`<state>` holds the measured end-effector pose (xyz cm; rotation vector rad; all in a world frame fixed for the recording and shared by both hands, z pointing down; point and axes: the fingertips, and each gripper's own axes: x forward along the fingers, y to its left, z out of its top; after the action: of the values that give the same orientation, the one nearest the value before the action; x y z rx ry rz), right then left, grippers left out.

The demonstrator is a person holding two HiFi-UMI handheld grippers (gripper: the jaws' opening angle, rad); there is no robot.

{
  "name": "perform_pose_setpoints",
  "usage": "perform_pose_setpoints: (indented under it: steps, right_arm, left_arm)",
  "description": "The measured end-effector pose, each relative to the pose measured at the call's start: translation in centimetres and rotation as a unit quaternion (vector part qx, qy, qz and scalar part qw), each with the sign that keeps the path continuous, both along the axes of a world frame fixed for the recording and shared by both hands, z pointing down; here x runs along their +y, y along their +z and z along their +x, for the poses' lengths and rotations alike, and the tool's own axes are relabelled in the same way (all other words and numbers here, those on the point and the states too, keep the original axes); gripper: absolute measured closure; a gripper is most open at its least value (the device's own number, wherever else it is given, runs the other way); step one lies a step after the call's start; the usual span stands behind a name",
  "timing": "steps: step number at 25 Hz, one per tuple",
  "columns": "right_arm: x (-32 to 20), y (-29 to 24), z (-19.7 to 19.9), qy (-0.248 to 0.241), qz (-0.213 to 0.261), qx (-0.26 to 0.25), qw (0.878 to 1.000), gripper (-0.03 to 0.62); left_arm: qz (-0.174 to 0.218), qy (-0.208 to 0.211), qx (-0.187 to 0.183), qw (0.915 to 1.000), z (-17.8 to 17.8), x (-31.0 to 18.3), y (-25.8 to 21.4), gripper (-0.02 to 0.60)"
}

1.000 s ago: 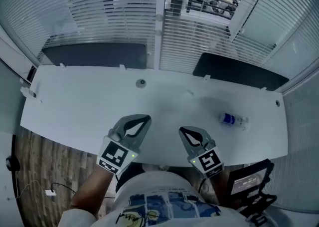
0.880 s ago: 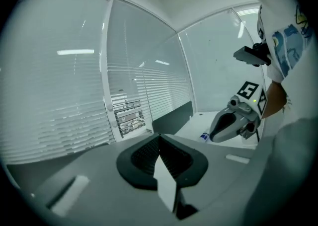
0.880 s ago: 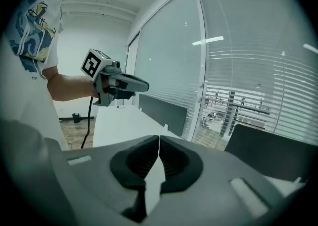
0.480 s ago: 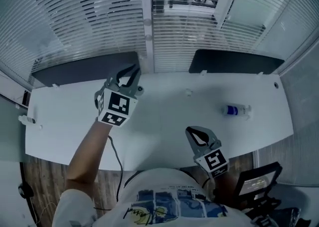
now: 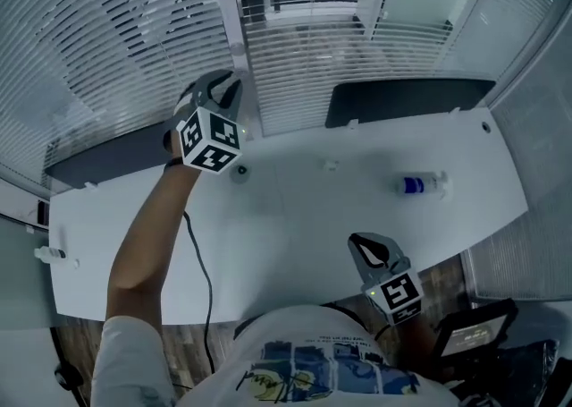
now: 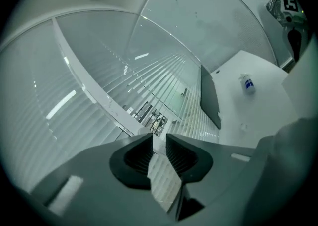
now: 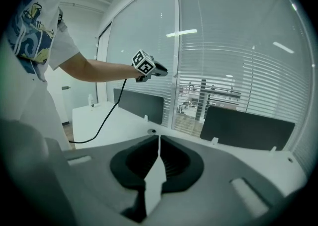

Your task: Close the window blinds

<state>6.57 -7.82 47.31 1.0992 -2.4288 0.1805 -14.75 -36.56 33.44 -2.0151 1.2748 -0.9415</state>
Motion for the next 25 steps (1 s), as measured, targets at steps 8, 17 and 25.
perform_pose_setpoints:
  steps: [8,17,25]
  right_arm:
    - [0.5,0.1,1.1,0.036,-0.008,0.005,0.999,0.588]
    - [0.3,1.3,2.0,0.048,-0.019,-0.001,0.999,0.588]
    - [0.2,1.6,2.4,0.050,-0.023,-0.001,0.998,0.588]
  left_arm:
    - [0.056,-0.003,-0.127,0.9904,0.1,-4.8,-0.4,0.468]
    - [0.095,-0.004,-0.247,0.9643,0.9,-7.7,0.3,0.448]
    - [0.099,-0.013,-0.275,0.9563,1.3,-8.4,0.4,0.456]
